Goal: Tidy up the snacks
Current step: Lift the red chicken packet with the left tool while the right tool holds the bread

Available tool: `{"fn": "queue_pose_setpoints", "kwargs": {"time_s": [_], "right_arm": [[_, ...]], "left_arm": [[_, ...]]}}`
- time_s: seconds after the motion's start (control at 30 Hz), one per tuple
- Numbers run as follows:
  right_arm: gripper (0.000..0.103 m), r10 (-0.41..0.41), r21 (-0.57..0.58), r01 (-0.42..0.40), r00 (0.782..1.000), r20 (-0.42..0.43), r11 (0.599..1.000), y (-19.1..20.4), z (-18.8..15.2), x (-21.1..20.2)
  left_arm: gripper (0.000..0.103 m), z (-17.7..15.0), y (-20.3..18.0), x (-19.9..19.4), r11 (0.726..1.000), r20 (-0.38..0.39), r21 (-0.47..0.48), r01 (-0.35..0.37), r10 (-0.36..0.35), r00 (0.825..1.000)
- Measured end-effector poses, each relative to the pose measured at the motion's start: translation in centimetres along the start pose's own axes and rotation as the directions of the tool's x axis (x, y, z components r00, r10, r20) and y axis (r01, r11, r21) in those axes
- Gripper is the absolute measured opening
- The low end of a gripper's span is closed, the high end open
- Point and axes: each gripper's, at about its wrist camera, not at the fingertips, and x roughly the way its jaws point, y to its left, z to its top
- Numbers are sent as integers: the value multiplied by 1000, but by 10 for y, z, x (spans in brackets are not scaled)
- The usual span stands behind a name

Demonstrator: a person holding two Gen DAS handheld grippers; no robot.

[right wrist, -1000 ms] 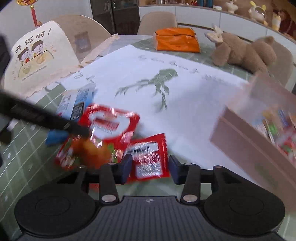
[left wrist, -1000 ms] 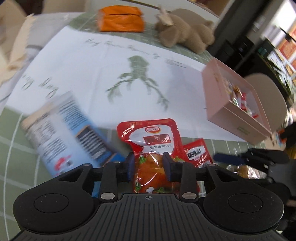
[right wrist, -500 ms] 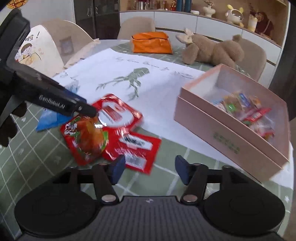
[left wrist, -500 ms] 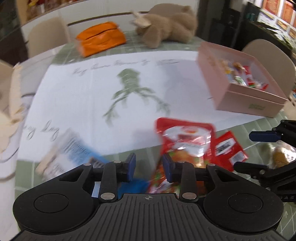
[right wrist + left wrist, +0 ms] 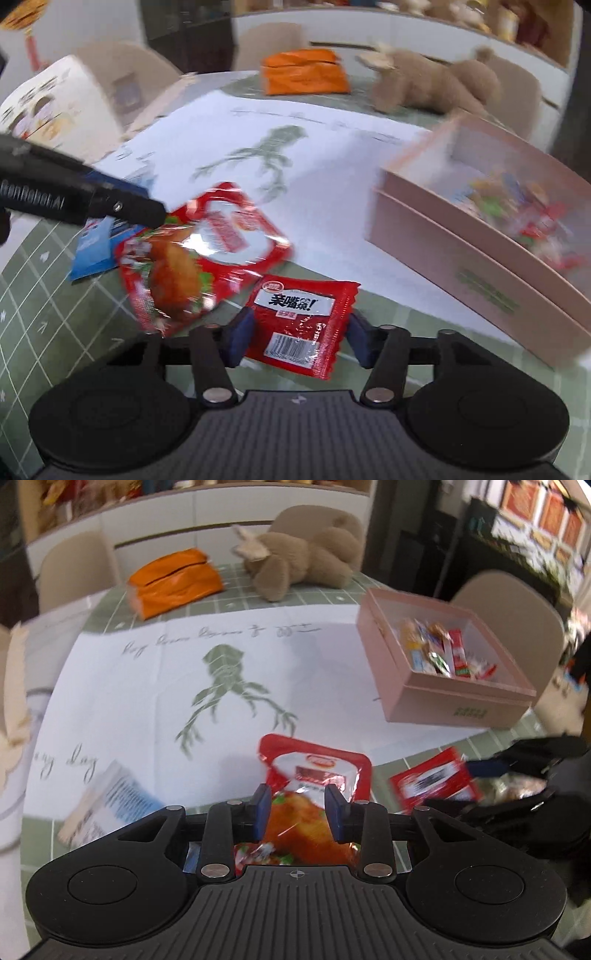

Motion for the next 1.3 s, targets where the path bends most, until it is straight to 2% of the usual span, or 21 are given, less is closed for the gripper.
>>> {"fn": "queue_pose_setpoints", "kwargs": {"time_s": [0.1, 0.17, 0.27, 0.3, 0.43, 0.53, 0.6, 0.67, 0.73, 0.8, 0.93, 1.13, 1.3], "right_arm": [[52, -52, 79, 53, 999, -15, 995, -21, -5, -11], [54, -46, 115, 45, 999, 10, 992, -34, -11, -24], [75, -25, 132, 13, 996, 89, 991, -48, -23, -57], [78, -29, 127, 15, 993, 110, 992, -51, -28, -68], [78, -48, 111, 38, 995, 87, 993, -66, -48, -82], [78, -47, 169, 41, 998, 32, 985, -77, -62, -76], [79, -17, 205, 13, 1000, 18, 979, -76, -67, -72], [79, 57, 203, -60, 998, 19, 977, -64, -66, -69], [79, 120, 154, -120, 993, 13, 981, -43, -63, -64], [79, 140, 86, -139, 990, -2, 987, -23, -62, -58], [78, 105, 11, -105, 994, -27, 994, -4, -64, -49], [79, 44, 42, -44, 999, -1, 998, -15, -66, -56], [82, -72, 36, 72, 997, -4, 997, -21, -71, -47]], "left_arm": [[36, 2, -13, 8, 999, -11, 41, -5, 5, 1000], [39, 4, -11, 11, 1000, -9, 31, -8, 8, 1000], [37, 8, 8, 13, 999, -4, -34, -37, 36, 999], [37, 8, 18, 15, 997, -10, -77, -31, 31, 999], [36, 7, 46, 30, 979, -55, -205, 25, -37, 998], [36, 4, 47, 35, 967, -70, -241, 80, -100, 993], [36, 4, 36, 33, 973, -75, -206, 100, -118, 990], [36, 3, 23, 33, 981, -85, -155, 113, -127, 988], [36, 3, 10, 33, 987, -90, -110, 121, -131, 987], [37, 4, -2, 33, 990, -96, -72, 123, -130, 987], [56, 3, -22, 40, 993, -135, -10, 116, -116, 984], [60, -1, -34, 48, 994, -166, 9, 111, -109, 980], [60, -1, -34, 48, 994, -166, 1, 107, -106, 980]]}}
